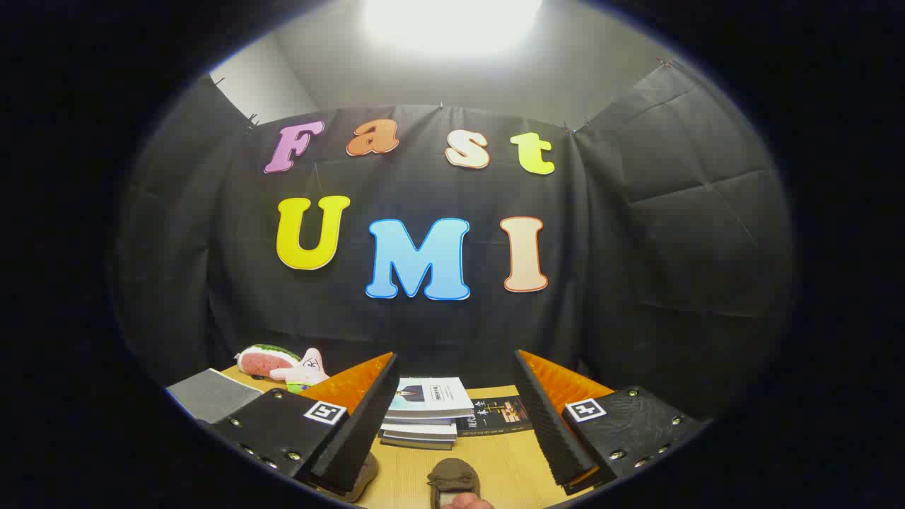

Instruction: Open the storage box then place both shoes into the box .Put the left shoe in first, then the right shoe, with the right side of both shoes facing outward in a uniform manner.

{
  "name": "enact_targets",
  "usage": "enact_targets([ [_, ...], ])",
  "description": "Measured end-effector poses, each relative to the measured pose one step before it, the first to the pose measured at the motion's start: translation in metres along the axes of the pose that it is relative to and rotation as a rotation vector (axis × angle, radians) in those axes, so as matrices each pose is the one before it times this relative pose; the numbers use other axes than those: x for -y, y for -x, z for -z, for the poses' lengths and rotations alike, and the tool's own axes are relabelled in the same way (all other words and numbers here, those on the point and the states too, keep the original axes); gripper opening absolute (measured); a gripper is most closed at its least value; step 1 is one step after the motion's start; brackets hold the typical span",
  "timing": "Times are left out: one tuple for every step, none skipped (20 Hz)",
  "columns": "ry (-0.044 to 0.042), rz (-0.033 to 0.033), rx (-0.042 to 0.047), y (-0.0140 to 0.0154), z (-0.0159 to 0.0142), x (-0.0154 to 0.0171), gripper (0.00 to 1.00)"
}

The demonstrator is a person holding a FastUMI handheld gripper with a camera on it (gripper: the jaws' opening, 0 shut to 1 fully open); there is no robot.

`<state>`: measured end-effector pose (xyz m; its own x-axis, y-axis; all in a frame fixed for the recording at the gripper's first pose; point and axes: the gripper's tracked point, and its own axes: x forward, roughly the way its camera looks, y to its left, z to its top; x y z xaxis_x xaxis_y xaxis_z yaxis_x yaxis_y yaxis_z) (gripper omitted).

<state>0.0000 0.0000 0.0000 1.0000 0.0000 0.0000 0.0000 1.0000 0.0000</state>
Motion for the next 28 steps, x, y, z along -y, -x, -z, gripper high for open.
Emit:
enact_targets([
  [-0.00694,-0.00503,-0.00494,-0.00159,0.00077,-0.00214,0.97],
  [-0.01053,-0.00487,0.00011,-0.00301,0.00167,-0.00123,0.97],
  [-0.00832,-0.00374,-0.00130,-0.00324,0.00075,-0.00147,0.97],
  [-0.00449,-0.01188,-0.00340,-0.00252,0.00187,-0.00229,0.97],
  [-0.00132,-0.01738,-0.00351,-0.00214,0.00138,-0.00457,0.97],
  [0.00240,-0.01080,-0.00039,-0.00258,0.00136,-0.00157,0.97],
  [0.00096,-0.00930,0.00002,-0.00125,-0.00070,-0.00106,0.97],
  [-0.00080,-0.00639,0.00099,-0.00146,0.00053,-0.00115,0.97],
  [-0.00221,-0.00410,0.00028,-0.00041,0.00006,-0.00009,0.97],
  [-0.00094,-0.00522,0.00043,-0.00101,0.00035,-0.00164,0.97],
  [0.00299,-0.00264,0.00074,-0.00029,0.00014,-0.00071,0.97],
  [0.00448,-0.00501,0.00077,0.00031,0.00164,-0.00017,0.97],
  [0.00387,-0.00715,-0.00182,-0.00063,0.00096,-0.00150,0.97],
  [0.00242,-0.00599,-0.00276,-0.00124,0.00239,-0.00142,0.97],
  [0.00021,-0.00634,-0.00485,-0.00182,0.00198,-0.00185,0.97],
  [-0.00104,-0.00549,-0.00626,-0.00201,0.00240,-0.00186,0.97],
  [-0.00396,-0.01277,-0.00808,-0.00280,0.00263,-0.00305,0.97],
  [-0.00081,-0.01829,-0.01496,-0.00314,0.00536,-0.00641,0.97],
  [-0.00282,-0.01518,-0.01810,-0.00245,0.00569,-0.00374,0.97],
  [-0.01424,-0.02589,-0.00686,-0.00216,0.00250,-0.00624,0.97],
  [-0.01216,-0.02266,-0.00038,-0.00311,-0.00052,-0.00758,0.97],
  [-0.01098,-0.02752,-0.00331,-0.00396,0.00258,-0.00647,0.97],
  [-0.00723,-0.02900,-0.00863,-0.00378,0.00467,-0.00853,0.97],
  [-0.00838,-0.03106,-0.01332,-0.00316,0.00610,-0.00741,0.97],
  [-0.01541,-0.03449,-0.01914,-0.00429,0.00545,-0.00831,0.97],
  [-0.02147,-0.02943,-0.02590,-0.00402,0.00949,-0.00762,0.97],
  [-0.01780,-0.00793,-0.03395,-0.00370,0.01005,-0.00241,0.97],
  [-0.01913,-0.00682,-0.02787,-0.00337,0.00873,0.00069,0.97],
])
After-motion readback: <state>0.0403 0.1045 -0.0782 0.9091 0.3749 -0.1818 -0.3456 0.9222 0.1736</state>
